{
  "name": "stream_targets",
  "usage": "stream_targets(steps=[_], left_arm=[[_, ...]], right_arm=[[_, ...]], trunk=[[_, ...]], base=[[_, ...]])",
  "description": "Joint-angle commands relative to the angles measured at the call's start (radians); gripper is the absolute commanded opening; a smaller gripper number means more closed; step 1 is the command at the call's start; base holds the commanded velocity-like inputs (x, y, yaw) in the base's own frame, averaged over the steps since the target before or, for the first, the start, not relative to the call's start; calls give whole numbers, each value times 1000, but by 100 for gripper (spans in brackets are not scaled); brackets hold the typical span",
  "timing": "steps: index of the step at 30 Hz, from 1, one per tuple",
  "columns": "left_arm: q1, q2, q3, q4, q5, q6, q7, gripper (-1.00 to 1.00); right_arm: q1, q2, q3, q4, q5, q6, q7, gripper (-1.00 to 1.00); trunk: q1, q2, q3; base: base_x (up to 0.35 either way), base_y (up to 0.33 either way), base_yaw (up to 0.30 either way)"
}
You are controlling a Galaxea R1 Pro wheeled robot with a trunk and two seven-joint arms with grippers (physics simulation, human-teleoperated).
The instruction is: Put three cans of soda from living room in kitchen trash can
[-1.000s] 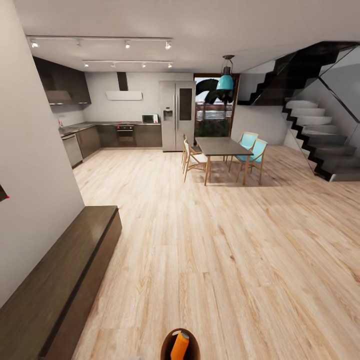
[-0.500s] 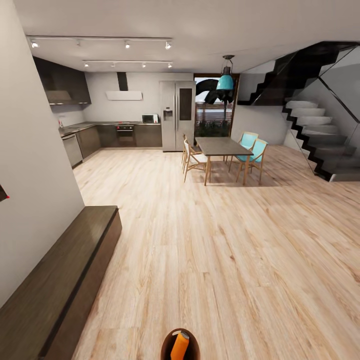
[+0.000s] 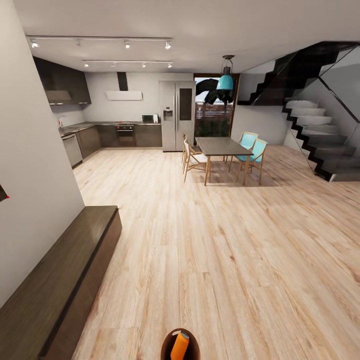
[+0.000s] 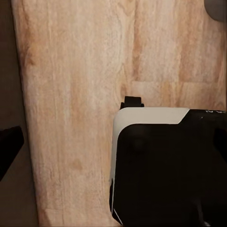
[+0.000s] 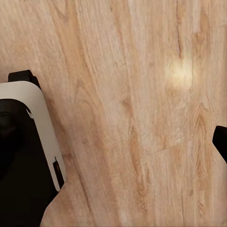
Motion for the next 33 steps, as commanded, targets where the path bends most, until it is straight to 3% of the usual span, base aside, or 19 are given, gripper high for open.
stream_targets(steps=[1,5,13,33], left_arm=[[7,3,0,14,-17,-16,-34,100],[18,7,0,55,-39,-77,-90,100],[43,8,0,75,-46,-146,-109,100],[75,6,1,76,-44,-164,-100,100]], right_arm=[[4,0,0,0,0,0,0,100],[9,1,0,0,1,0,0,100],[12,2,0,3,2,0,1,100],[33,7,4,26,5,0,3,100]], trunk=[[0,0,0],[0,0,0],[0,0,0],[0,0,0]], base=[[0,0,0],[0,0,0],[0,0,0],[0,0,0]])
